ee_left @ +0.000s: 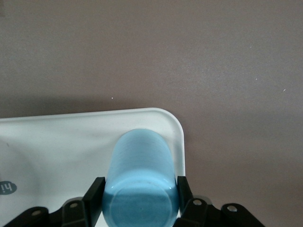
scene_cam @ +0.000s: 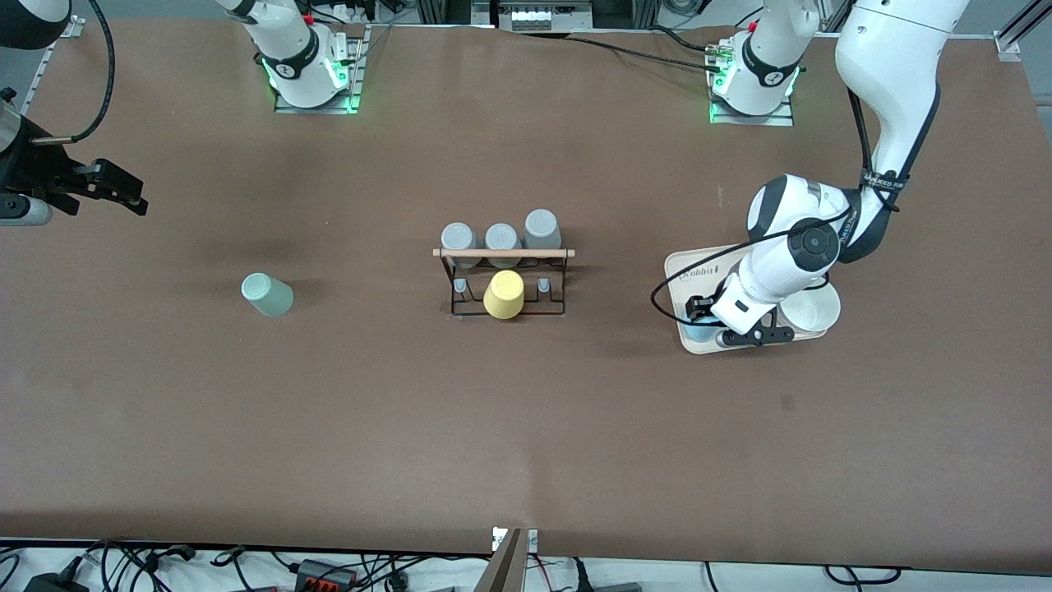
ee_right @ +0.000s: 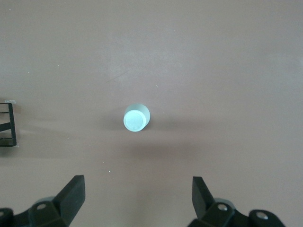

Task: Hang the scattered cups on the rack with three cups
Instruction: 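Lower the left gripper and grasp the light blue cup, then lift the light blue cup and carry it to the rack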

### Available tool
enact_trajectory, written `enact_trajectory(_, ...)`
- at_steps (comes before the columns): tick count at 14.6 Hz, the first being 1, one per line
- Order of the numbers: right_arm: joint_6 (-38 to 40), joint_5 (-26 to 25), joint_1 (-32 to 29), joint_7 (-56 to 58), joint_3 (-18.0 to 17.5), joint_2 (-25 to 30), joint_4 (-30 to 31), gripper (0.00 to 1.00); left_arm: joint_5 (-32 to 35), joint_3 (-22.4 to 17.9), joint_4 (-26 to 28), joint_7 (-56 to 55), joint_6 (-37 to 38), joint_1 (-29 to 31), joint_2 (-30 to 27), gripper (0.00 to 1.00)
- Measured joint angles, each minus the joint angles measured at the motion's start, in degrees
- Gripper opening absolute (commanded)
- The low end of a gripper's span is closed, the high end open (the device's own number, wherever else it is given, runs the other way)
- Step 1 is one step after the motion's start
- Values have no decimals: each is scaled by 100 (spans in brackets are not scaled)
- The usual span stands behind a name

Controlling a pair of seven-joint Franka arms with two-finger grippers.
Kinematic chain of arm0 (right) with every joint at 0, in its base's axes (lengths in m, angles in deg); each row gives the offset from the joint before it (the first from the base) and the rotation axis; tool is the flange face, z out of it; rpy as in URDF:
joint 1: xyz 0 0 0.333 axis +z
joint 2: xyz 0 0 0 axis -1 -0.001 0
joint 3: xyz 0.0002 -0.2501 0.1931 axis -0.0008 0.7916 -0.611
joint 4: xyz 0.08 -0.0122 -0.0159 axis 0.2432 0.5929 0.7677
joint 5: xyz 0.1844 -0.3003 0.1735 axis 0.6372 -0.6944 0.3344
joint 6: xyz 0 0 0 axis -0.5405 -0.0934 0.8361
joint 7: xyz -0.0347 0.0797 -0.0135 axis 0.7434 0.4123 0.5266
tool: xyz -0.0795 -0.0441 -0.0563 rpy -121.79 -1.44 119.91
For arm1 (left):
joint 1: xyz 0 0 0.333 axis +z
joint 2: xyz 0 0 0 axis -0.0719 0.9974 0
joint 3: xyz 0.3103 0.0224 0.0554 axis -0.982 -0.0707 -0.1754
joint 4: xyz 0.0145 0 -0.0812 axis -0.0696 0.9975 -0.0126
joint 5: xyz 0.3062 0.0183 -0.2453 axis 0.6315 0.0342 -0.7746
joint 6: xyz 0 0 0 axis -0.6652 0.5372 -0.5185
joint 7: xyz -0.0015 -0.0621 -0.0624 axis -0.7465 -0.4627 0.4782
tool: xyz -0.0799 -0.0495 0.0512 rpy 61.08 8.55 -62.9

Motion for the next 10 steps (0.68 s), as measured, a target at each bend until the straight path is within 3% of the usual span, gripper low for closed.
enact_trajectory(5, 0, 0, 0, 0, 0, 3, -5, 100, 5, -3, -131, 0, 271, 53, -77, 33)
enact_trajectory(10, 0, 0, 0, 0, -1, 11, -13, 100, 102, 44, -797, -206, 1234, 6, -469, 33)
